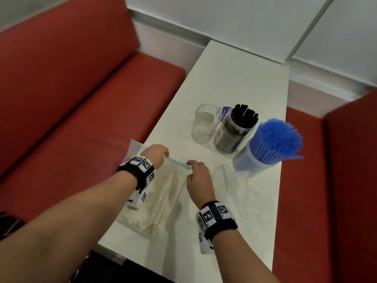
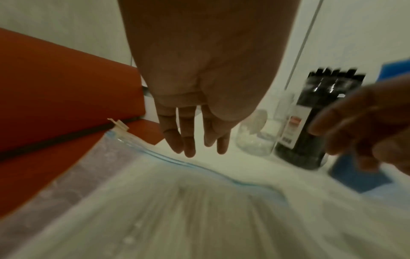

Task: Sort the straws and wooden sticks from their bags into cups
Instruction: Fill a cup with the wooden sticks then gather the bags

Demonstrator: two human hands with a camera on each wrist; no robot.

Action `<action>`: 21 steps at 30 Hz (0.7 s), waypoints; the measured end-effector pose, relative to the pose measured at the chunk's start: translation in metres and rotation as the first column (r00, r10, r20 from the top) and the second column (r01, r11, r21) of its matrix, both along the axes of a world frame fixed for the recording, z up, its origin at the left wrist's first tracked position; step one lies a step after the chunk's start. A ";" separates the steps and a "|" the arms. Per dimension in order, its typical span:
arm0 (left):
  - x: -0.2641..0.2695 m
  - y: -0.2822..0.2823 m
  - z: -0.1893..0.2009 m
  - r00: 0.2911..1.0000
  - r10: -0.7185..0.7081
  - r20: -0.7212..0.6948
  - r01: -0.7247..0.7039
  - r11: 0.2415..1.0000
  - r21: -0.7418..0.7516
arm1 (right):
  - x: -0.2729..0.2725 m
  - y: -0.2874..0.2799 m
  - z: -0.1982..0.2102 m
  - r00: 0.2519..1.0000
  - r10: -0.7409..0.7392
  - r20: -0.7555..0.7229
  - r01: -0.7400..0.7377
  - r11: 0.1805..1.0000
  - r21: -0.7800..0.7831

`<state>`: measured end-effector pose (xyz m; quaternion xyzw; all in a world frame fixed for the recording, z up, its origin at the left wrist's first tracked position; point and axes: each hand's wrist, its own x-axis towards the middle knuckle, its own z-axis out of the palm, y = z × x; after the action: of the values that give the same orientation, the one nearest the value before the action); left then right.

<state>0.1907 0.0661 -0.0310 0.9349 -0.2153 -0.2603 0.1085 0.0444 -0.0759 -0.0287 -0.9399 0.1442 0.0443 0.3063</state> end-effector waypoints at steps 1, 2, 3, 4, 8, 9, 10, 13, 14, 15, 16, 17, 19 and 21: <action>0.008 0.004 -0.003 0.998 -0.058 -0.009 0.058 0.996 0.060 | 0.016 0.008 -0.001 0.993 0.112 -0.047 -0.111 0.994 0.027; 0.016 0.007 -0.007 0.993 -0.118 -0.004 0.118 0.987 0.110 | 0.033 0.014 -0.005 0.976 0.195 -0.096 -0.193 0.981 0.031; 0.022 0.009 -0.012 0.983 -0.182 0.014 0.178 0.971 0.157 | 0.049 0.020 -0.009 0.959 0.245 -0.139 -0.246 0.969 0.012; 0.028 0.010 -0.017 0.974 -0.224 0.020 0.216 0.956 0.198 | 0.064 0.024 -0.014 0.946 0.268 -0.182 -0.277 0.961 -0.025; 0.041 0.016 -0.033 0.973 -0.222 -0.058 0.229 0.935 0.270 | 0.096 0.029 -0.042 0.915 0.155 -0.372 -0.238 0.953 -0.187; 0.043 0.017 -0.035 0.973 -0.222 -0.061 0.230 0.942 0.246 | 0.097 0.030 -0.047 0.902 0.125 -0.413 -0.225 0.953 -0.201; 0.044 0.018 -0.035 0.974 -0.217 -0.059 0.225 0.953 0.201 | 0.097 0.030 -0.051 0.893 0.107 -0.438 -0.216 0.954 -0.207; 0.046 0.027 -0.019 0.976 -0.210 -0.056 0.213 0.976 0.045 | 0.095 0.027 -0.043 0.911 0.077 -0.406 -0.152 0.976 -0.155; 0.045 0.029 -0.011 0.977 -0.205 -0.064 0.205 0.979 0.000 | 0.093 0.023 -0.036 0.921 0.086 -0.379 -0.119 0.991 -0.065; 0.045 0.033 0.000 0.981 -0.186 -0.059 0.183 0.982 -0.057 | 0.091 0.019 -0.026 0.935 0.108 -0.339 -0.088 0.993 0.075; 0.046 0.037 0.013 0.988 -0.151 -0.041 0.144 0.981 -0.128 | 0.089 0.015 -0.013 0.948 0.125 -0.292 -0.058 0.973 0.225; 0.044 0.039 0.030 0.995 -0.102 -0.015 0.097 0.972 -0.216 | 0.085 0.011 0.004 0.961 0.114 -0.250 -0.023 0.940 0.341; 0.036 0.038 0.062 0.996 0.064 0.055 -0.033 0.898 -0.438 | 0.075 0.005 0.038 0.986 0.056 -0.157 0.028 0.874 0.485; 0.023 0.029 0.092 0.945 0.315 0.089 -0.197 0.766 -0.612 | 0.067 0.005 0.068 0.998 -0.025 -0.062 0.056 0.822 0.567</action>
<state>0.2139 0.0949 0.0608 0.8939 -0.1652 -0.0733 0.4103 0.1115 -0.0709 0.0397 -0.8015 0.1522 0.1030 0.5691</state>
